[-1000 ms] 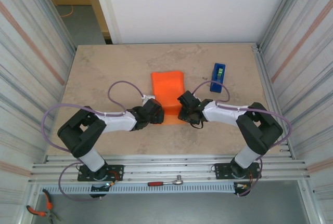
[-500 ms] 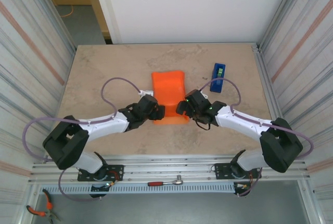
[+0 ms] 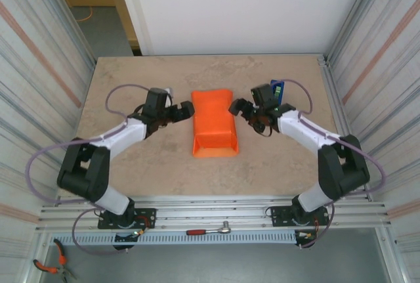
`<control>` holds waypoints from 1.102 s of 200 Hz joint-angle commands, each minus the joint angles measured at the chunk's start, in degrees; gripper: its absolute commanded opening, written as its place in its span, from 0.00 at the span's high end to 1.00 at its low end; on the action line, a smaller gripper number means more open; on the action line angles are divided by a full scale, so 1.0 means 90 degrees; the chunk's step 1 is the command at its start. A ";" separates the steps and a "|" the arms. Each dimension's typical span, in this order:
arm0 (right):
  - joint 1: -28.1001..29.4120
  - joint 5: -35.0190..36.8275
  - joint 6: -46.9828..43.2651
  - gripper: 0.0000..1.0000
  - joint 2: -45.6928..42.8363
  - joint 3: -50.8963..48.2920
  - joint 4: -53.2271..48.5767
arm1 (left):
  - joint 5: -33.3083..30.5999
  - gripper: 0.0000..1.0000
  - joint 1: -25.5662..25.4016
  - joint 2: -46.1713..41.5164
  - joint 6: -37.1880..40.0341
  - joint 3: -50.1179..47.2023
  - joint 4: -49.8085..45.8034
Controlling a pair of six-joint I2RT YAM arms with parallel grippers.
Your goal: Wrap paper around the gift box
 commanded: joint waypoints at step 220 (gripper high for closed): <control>-0.0315 -0.1371 0.0208 0.54 0.3475 0.2681 0.0171 | 0.1192 0.37 0.0146 0.3233 -0.0209 0.2609 -0.0174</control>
